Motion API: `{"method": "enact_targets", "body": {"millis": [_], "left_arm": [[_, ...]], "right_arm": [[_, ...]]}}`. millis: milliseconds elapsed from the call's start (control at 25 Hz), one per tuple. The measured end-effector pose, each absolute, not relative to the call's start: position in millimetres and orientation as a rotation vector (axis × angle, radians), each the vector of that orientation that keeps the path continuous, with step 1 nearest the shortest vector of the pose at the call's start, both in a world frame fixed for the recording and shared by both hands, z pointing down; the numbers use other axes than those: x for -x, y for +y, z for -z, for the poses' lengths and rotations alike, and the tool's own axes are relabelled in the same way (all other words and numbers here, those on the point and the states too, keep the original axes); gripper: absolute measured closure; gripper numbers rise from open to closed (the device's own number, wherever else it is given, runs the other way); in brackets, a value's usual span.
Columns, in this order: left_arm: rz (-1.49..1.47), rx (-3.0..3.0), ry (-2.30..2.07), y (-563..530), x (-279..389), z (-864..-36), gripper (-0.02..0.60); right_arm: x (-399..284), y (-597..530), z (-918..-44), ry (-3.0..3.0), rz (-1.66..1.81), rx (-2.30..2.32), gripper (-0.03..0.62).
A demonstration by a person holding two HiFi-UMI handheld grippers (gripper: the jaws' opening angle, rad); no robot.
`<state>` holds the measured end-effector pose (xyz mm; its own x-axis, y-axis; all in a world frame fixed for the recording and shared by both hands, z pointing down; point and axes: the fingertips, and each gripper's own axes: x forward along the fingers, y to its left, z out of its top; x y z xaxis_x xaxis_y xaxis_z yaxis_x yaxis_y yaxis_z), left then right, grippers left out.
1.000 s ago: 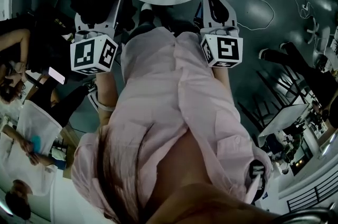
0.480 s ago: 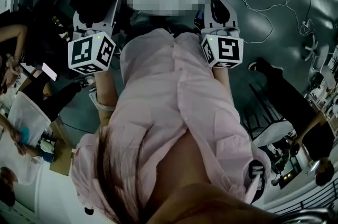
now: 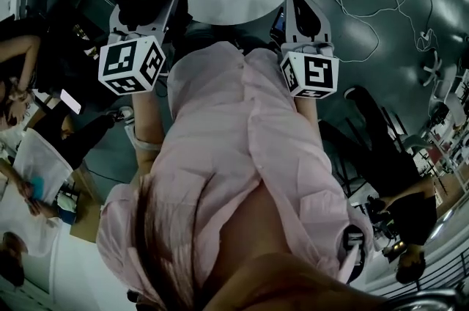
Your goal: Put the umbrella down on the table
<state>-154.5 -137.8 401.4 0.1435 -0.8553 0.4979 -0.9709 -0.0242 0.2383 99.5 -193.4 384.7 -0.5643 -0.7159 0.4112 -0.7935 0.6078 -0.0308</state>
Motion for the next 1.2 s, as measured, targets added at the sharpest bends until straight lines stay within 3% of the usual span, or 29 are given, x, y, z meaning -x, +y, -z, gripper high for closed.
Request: {"method": "enact_targets", "body": {"millis": [680, 1200], "left_arm": [[-0.762, -2.013, -1.082, -255.9, 57.1, -583.9, 0.247], [-0.913, -1.850, -0.932, -278.5, 34.1, -663.4, 0.247]], "right_arm": [[-131.9, -202.4, -381.1, -2.325, -0.351, -1.469, 0.553], [-146.0, -204.3, -380.6, -2.250, -0.367, -1.510, 0.553]]}}
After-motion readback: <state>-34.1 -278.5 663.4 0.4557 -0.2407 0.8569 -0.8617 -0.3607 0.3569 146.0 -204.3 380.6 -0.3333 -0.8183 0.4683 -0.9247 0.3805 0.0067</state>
